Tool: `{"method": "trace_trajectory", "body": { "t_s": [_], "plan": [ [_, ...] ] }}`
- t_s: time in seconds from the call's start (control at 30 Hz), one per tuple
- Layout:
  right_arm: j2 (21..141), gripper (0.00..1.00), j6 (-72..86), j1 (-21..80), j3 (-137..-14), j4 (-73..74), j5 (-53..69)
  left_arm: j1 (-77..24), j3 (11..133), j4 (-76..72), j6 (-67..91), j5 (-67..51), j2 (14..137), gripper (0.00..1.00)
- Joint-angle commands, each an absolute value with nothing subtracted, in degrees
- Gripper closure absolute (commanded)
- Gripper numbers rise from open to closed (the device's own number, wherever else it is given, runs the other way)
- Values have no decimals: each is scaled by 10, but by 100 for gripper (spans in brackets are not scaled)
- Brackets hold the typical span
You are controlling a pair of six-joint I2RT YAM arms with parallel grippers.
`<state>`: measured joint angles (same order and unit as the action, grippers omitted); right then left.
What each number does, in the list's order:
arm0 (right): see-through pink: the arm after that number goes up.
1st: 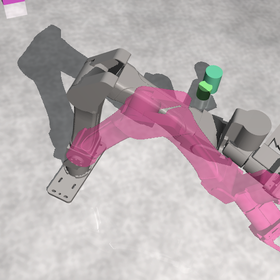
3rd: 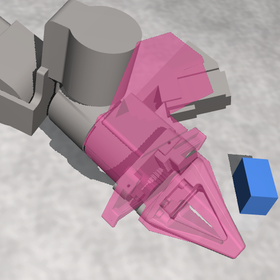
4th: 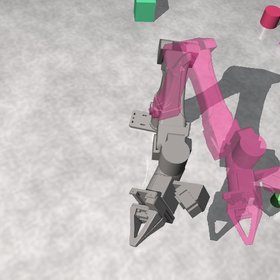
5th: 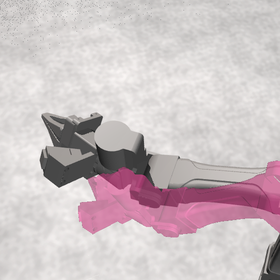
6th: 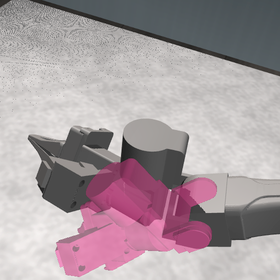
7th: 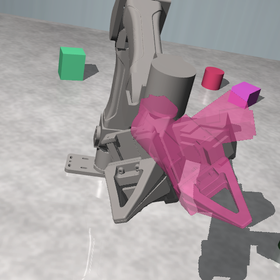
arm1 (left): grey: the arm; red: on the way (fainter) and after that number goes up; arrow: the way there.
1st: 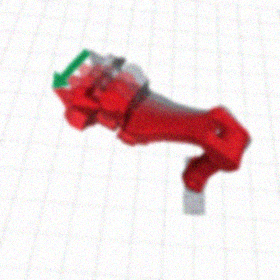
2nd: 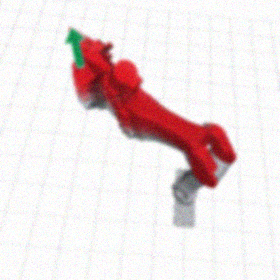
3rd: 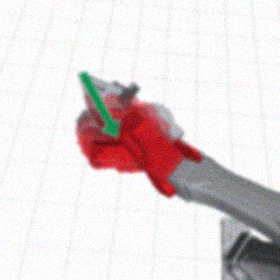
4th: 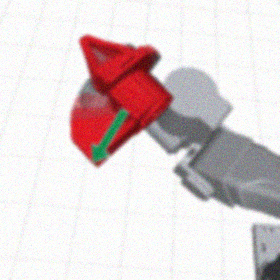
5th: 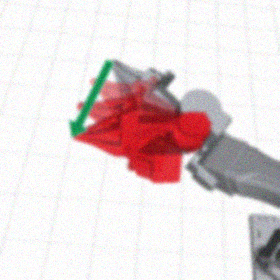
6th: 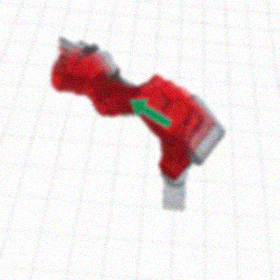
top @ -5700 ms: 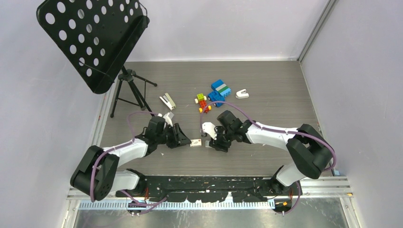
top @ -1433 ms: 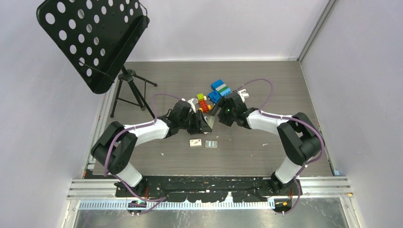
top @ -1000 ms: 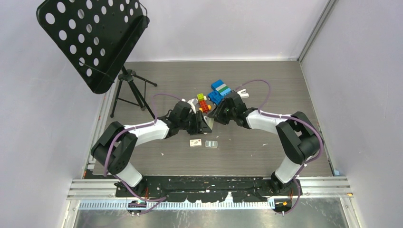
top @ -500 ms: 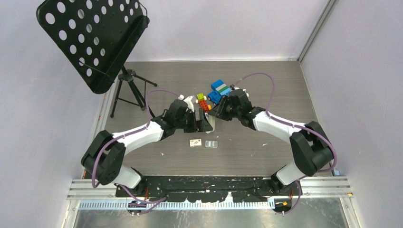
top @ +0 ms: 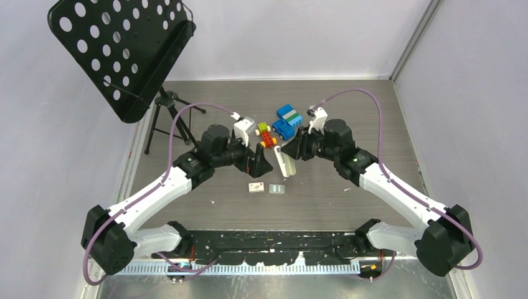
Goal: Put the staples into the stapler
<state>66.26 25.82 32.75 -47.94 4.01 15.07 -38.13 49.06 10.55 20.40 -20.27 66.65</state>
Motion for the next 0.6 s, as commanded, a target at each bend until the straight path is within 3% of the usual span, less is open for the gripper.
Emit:
{"method": "trace_trajectory", "body": {
  "t_s": [0.0,0.23,0.47,0.57],
  "plan": [
    [616,100,158,328,-465,34,239,-381,513,97,94,-295,641,1],
    [538,100,64,328,-422,-6,332,-381,512,4,72,-456,671,2],
    [524,100,29,330,-414,-25,401,-383,537,-30,58,-536,714,2],
    [523,100,23,331,-413,-29,406,-387,538,-42,53,-561,723,6]
  ]
}}
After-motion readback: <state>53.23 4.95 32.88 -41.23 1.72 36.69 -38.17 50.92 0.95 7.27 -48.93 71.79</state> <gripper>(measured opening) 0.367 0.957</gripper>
